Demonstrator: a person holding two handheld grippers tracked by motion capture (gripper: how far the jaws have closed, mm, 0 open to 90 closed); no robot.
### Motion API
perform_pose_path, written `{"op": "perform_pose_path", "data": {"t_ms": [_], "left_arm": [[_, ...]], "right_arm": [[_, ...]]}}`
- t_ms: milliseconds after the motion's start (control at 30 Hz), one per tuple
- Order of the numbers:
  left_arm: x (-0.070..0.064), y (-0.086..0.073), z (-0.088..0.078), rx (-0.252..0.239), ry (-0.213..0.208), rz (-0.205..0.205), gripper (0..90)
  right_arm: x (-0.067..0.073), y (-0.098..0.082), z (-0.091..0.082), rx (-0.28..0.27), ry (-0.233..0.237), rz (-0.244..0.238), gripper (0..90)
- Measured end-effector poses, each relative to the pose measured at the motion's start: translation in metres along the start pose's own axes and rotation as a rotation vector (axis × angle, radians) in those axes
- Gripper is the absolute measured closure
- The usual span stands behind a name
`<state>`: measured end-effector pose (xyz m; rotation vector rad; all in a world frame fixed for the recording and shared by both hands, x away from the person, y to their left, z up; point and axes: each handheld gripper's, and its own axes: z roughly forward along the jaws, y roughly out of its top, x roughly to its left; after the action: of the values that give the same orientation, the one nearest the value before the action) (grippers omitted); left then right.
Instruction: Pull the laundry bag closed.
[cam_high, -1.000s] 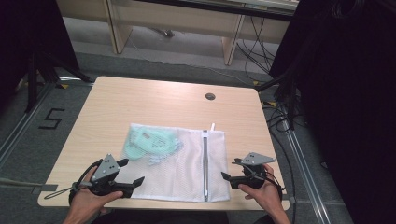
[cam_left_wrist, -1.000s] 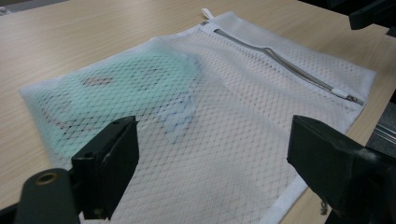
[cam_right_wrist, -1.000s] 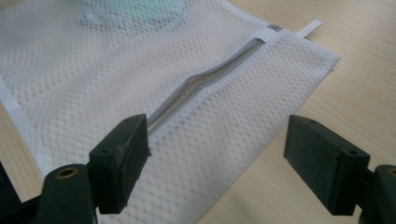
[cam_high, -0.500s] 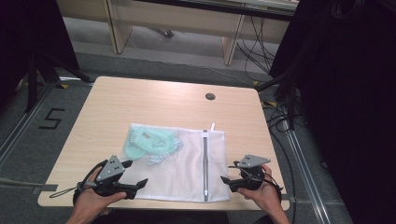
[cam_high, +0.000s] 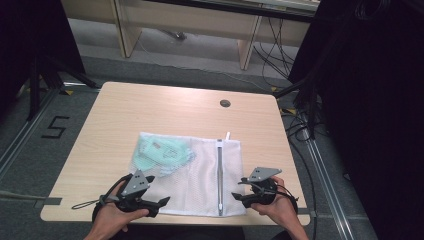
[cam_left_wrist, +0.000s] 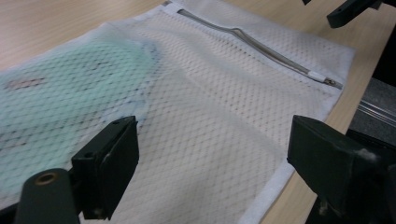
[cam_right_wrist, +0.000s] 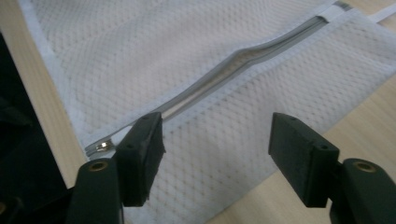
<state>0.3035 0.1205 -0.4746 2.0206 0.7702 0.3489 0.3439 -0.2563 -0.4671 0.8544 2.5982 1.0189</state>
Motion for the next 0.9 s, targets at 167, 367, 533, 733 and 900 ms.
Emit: {"op": "perform_pose_path", "data": {"t_ms": [167, 367, 533, 733, 900], "left_arm": [[-0.01, 0.005, 0.013, 0.014, -0.043, 0.015, 16.5], [-0.022, 0.007, 0.029, 0.046, -0.068, 0.059, 16.8], [-0.03, 0.007, 0.041, 0.059, -0.101, 0.06, 17.2], [-0.032, 0.007, 0.044, 0.069, -0.112, 0.102, 17.3], [-0.034, 0.007, 0.045, 0.077, -0.112, 0.088, 17.2]], "right_arm": [[0.001, 0.005, 0.002, 0.052, 0.051, -0.051, 46.4], [0.01, 0.012, 0.013, 0.086, 0.15, -0.137, 50.2], [0.02, 0.015, 0.024, 0.139, 0.2, -0.165, 49.8], [0.027, 0.017, 0.03, 0.172, 0.223, -0.184, 49.7], [0.031, 0.018, 0.035, 0.205, 0.255, -0.177, 48.0]]}}
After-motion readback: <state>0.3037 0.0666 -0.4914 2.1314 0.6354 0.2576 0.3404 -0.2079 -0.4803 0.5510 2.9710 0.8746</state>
